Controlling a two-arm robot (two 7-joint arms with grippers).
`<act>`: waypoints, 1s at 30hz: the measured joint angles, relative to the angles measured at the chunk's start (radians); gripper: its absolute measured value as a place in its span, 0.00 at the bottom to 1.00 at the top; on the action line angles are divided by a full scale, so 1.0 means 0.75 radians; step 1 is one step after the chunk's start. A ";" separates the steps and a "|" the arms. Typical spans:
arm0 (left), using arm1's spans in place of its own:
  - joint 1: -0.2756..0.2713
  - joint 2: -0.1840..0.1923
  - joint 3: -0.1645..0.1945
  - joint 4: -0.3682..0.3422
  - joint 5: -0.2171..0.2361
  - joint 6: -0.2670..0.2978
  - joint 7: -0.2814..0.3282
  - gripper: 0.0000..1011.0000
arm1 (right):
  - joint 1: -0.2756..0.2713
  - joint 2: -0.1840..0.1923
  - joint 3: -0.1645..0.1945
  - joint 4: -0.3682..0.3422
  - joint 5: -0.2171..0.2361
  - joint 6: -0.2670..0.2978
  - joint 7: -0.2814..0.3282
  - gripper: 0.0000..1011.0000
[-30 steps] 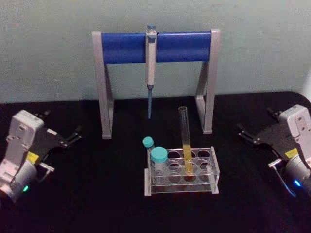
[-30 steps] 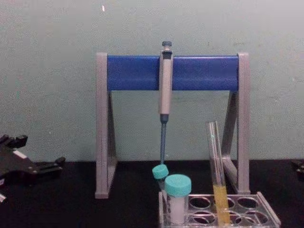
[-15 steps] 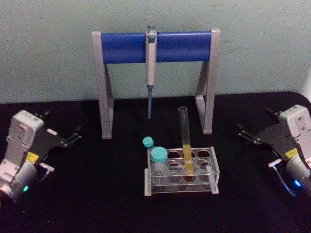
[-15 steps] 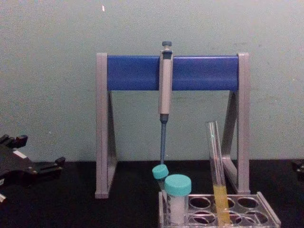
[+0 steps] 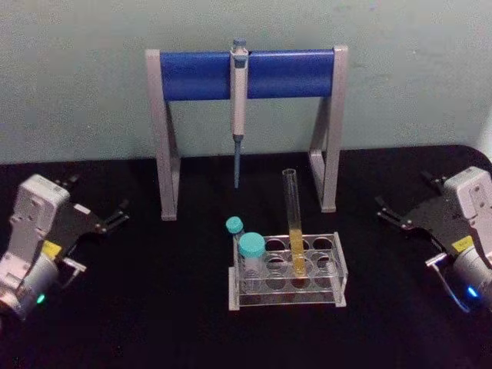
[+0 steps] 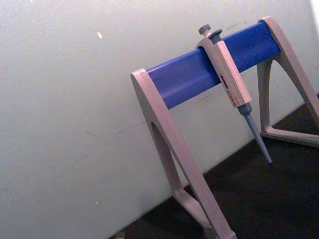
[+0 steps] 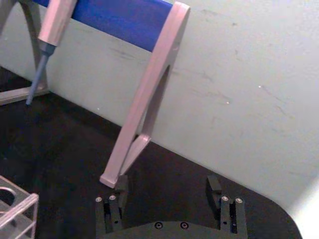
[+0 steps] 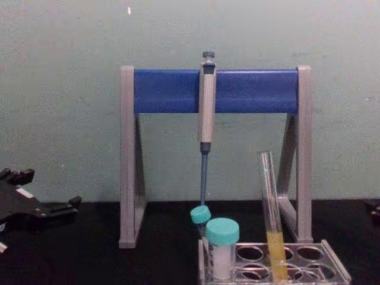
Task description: Pick up the test tube from the test tube rack, shake it, then place it back into the test tube rack.
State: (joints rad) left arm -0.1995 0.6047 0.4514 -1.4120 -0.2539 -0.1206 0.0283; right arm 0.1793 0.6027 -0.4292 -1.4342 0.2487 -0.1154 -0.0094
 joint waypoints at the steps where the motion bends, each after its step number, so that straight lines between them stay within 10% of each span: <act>1: 0.000 0.000 0.000 0.000 0.000 0.000 0.000 1.00 | 0.000 0.000 0.000 0.000 0.000 0.000 0.000 0.99; 30: 0.000 0.000 0.000 0.000 0.000 0.000 0.000 1.00 | -0.119 -0.016 0.079 -0.285 0.337 0.246 0.436 0.99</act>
State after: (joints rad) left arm -0.1995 0.6047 0.4514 -1.4120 -0.2539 -0.1205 0.0283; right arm 0.0898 0.5908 -0.3697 -1.6477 0.5013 0.0692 0.3174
